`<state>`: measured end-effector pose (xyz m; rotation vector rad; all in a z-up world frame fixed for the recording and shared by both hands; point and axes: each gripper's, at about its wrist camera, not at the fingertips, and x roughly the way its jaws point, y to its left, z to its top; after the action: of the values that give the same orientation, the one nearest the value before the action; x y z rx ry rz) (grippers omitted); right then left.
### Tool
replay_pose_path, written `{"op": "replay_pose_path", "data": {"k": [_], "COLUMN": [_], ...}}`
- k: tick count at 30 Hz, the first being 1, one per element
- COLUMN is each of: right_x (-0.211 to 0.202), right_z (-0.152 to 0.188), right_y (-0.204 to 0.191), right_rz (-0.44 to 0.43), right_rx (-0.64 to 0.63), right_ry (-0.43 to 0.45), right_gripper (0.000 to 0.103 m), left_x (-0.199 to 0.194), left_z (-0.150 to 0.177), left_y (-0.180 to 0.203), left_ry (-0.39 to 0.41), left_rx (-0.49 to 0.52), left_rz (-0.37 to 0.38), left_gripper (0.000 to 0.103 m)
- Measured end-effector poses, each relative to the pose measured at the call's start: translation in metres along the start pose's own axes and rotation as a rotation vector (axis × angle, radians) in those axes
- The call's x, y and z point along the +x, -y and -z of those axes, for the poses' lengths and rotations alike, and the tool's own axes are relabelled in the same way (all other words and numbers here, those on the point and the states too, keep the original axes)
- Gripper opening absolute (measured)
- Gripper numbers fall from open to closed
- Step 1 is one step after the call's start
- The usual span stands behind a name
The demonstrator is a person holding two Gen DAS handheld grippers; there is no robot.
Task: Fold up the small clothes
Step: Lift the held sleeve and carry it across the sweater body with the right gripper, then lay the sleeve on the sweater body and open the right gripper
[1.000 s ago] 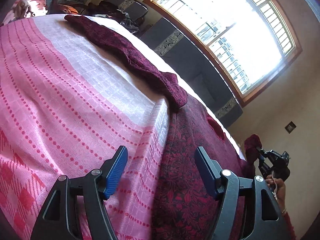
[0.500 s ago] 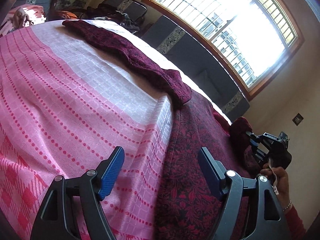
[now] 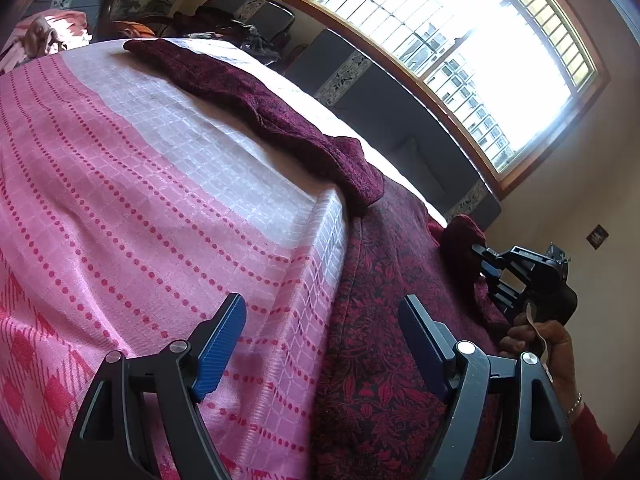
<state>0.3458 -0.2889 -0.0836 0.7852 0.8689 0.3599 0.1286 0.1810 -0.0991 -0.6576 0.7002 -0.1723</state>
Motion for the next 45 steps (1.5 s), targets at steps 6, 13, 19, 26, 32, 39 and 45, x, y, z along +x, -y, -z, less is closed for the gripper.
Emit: {"op": "replay_pose_path", "data": {"k": [6, 13, 19, 26, 32, 39, 45], "right_x": [0.014, 0.031, 0.039, 0.003, -0.088, -0.145, -0.114], "right_z": [0.006, 0.018, 0.021, 0.018, 0.008, -0.009, 0.005], "right_y": [0.0, -0.003, -0.006, -0.019, 0.005, 0.083, 0.127], "right_rz": [-0.001, -0.02, -0.047, -0.173, -0.031, 0.195, 0.209], "right_rx": [0.007, -0.01, -0.024, -0.018, -0.013, 0.08, 0.111], "right_ry": [-0.028, -0.062, -0.091, -0.041, 0.134, 0.209, 0.009], "right_gripper": [0.013, 0.016, 0.03, 0.051, 0.051, 0.041, 0.022], "left_x": [0.002, 0.003, 0.004, 0.003, 0.002, -0.001, -0.002], "left_z": [-0.001, -0.001, 0.0, -0.001, -0.001, -0.001, 0.0], "left_y": [0.001, 0.001, 0.002, 0.0, -0.002, -0.004, -0.004], "left_ry": [-0.005, -0.007, -0.01, -0.006, 0.0, 0.011, 0.018], "left_rx": [0.007, 0.008, 0.013, 0.007, -0.006, -0.012, -0.017], "left_rz": [-0.002, -0.004, -0.011, -0.013, -0.007, -0.013, -0.02], "left_gripper": [0.079, 0.079, 0.079, 0.08, 0.081, 0.084, 0.085]}}
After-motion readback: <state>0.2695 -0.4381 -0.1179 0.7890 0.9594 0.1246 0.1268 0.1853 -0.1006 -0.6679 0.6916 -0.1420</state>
